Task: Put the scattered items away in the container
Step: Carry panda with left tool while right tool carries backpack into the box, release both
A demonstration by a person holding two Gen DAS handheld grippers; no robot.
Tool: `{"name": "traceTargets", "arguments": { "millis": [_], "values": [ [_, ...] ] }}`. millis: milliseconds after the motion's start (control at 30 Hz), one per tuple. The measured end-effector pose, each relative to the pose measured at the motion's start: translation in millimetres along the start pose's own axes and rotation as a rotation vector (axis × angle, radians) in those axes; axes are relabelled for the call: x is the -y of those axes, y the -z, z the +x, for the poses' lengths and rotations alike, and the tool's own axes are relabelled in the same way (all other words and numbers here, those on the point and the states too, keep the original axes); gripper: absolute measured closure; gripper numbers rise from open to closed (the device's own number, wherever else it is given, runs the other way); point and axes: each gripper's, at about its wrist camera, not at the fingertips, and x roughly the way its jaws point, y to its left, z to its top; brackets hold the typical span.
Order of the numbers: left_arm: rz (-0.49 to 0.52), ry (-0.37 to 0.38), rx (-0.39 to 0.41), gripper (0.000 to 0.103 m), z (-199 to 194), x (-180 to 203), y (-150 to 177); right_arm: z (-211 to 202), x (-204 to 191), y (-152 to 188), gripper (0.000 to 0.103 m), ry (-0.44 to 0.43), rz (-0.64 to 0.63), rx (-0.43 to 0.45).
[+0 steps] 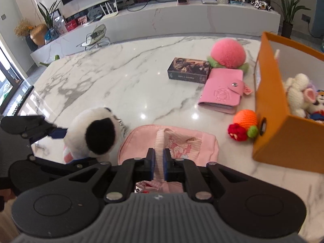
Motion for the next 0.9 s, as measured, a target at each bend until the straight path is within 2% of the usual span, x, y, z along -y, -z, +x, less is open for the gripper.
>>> {"name": "traceTargets", "arguments": {
  "millis": [233,367,467,767,900],
  "values": [
    [-0.061,-0.013,0.088,0.034,-46.0,9.4,-7.3,-48.2,4.5,4.3,0.094,-0.004,0.02,0.1],
    [-0.05,-0.011,0.147,0.034,-69.3,20.7,-26.2,-78.7,15.5,0.3,0.094,-0.01,0.042,0.171],
    [-0.05,0.022,0.196,0.034,-82.7,29.7,-47.1,-101.9,29.8,-5.1,0.094,0.004,0.049,0.225],
    [0.109,0.093,0.329,0.034,-91.5,96.6,-132.3,-163.0,106.7,-28.1,0.094,0.163,0.079,0.373],
    [0.174,0.149,0.348,0.034,-79.6,131.7,-167.5,-178.7,146.0,-41.1,0.094,0.241,0.087,0.403]
  ]
}}
